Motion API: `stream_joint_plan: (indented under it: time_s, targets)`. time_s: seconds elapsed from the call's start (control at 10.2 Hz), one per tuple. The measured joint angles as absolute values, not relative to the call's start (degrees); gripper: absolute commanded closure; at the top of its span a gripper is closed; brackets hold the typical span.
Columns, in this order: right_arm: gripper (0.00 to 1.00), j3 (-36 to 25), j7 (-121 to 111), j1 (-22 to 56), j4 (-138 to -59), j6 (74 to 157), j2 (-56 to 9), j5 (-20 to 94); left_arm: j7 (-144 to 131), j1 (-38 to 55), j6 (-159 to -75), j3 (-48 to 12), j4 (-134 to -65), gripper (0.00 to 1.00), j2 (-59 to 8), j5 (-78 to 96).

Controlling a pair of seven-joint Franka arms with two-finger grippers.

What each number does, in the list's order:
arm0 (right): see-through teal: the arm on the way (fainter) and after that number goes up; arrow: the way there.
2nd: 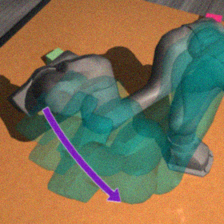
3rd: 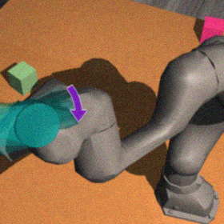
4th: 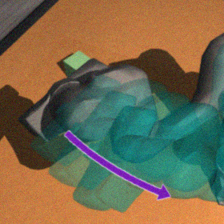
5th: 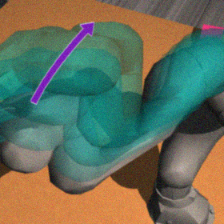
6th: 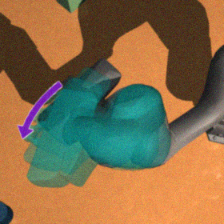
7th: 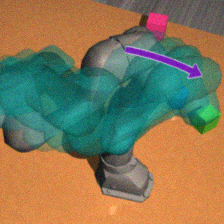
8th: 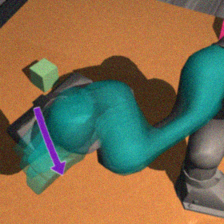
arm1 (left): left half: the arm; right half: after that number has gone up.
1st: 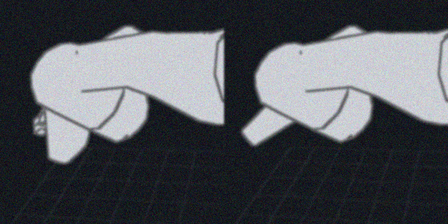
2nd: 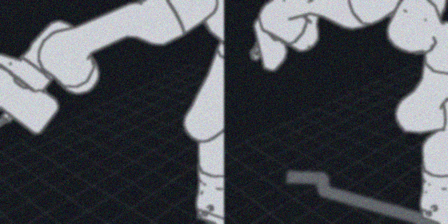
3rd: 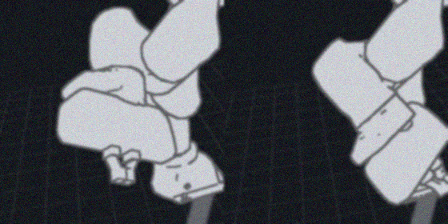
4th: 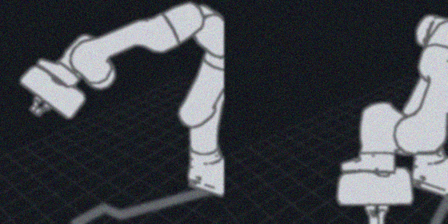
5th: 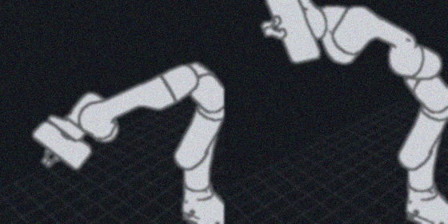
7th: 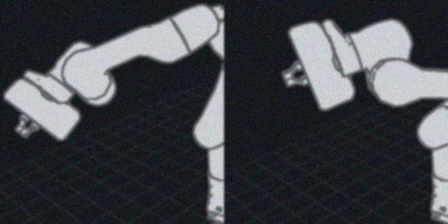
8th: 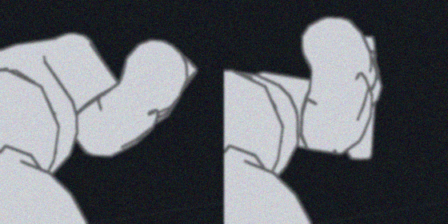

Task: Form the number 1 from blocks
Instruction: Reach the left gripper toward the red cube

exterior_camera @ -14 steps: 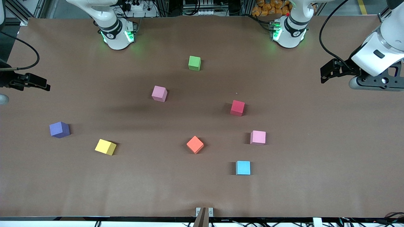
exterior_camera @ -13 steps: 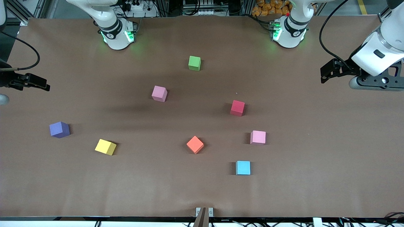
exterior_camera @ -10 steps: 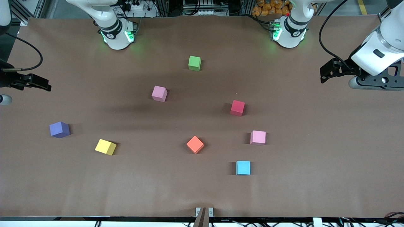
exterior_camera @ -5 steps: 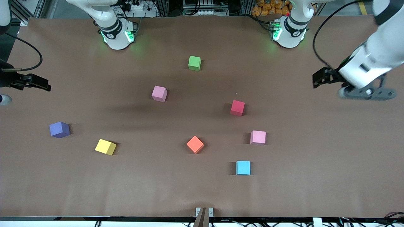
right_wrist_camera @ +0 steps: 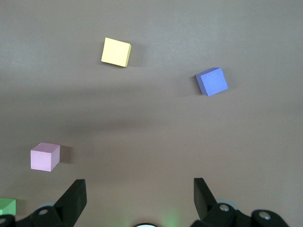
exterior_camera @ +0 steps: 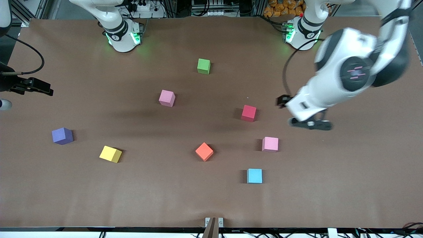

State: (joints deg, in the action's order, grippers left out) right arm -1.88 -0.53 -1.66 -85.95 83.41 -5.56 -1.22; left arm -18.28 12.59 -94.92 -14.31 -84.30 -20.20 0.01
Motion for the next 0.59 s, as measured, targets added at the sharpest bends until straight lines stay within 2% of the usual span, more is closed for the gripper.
stream_joint_plan:
  time_s: [0.29, 0.59]
  targets:
    - [0.00, -1.87, 0.03, -1.68, -85.94, 83.35, -5.54, -1.22, -26.01, 20.11, -98.48, -14.55, -85.12, 0.00, -24.42, 0.03]
    - [0.00, -1.16, 0.22, 0.35, -85.93, 82.00, -5.50, -1.26, -35.04, 28.85, -100.79, -14.74, -87.86, 0.00, -25.67, 0.07]
